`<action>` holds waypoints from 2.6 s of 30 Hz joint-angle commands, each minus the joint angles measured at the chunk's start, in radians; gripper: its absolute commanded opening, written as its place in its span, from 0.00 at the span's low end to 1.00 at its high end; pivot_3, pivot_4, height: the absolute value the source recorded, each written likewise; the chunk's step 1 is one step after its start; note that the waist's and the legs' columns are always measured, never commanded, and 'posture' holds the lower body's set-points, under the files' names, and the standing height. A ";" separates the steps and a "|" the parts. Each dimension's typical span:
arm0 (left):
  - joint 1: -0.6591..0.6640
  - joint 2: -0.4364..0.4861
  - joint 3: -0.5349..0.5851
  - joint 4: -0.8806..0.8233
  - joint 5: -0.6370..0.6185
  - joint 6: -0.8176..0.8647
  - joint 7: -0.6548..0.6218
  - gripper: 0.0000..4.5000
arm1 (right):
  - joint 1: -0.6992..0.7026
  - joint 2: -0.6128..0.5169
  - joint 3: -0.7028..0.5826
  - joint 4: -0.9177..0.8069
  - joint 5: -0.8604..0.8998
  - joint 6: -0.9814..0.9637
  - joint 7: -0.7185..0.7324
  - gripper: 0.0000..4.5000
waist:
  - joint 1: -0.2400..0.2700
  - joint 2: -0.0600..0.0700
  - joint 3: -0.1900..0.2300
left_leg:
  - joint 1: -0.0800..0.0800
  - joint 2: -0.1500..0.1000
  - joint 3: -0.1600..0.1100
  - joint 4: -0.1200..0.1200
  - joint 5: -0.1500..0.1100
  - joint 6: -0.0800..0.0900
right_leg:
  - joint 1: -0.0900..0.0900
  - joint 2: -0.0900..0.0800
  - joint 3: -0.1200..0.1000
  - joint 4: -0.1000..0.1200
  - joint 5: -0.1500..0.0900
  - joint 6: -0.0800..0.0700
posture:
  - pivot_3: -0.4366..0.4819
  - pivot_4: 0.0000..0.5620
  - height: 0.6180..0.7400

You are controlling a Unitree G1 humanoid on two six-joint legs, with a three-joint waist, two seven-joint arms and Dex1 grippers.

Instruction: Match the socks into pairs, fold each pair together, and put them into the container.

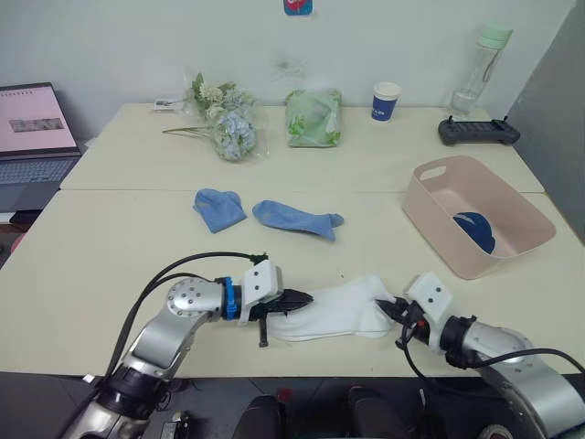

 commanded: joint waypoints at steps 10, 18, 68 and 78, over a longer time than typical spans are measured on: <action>0.004 -0.020 -0.055 0.009 0.064 -0.022 0.001 0.00 | -0.220 0.055 0.010 -0.129 0.325 0.348 -0.025 0.00 | -0.003 0.000 0.000 | 0.000 0.001 -0.001 0.000 0.000 0.000 | 0.000 0.000 0.000 0.000 0.000 0.000 | 0.48 0.27 1.00; 0.079 0.074 0.077 -0.169 -0.045 0.061 0.000 0.00 | -0.331 0.103 0.087 -0.032 0.364 0.437 -0.042 0.00 | 0.000 0.000 0.001 | 0.000 0.002 -0.002 0.000 0.000 0.000 | 0.000 -0.002 -0.001 0.000 0.000 0.000 | 0.48 0.27 1.00; 0.003 0.232 -0.034 -0.031 0.127 -0.161 -0.151 0.00 | -0.440 0.188 0.413 0.230 -0.091 0.123 -0.114 0.01 | -0.004 0.000 0.003 | -0.001 0.001 -0.001 -0.001 0.000 0.000 | -0.002 0.000 -0.001 -0.001 0.000 0.000 | 0.48 0.27 1.00; 0.036 0.253 0.094 -0.093 -0.082 -0.029 -0.142 0.00 | -0.396 0.170 0.290 0.154 -0.047 0.029 -0.034 0.01 | -0.005 -0.001 0.004 | -0.001 0.002 -0.002 -0.001 0.000 0.000 | -0.002 -0.002 -0.001 0.000 0.000 0.000 | 0.48 0.27 1.00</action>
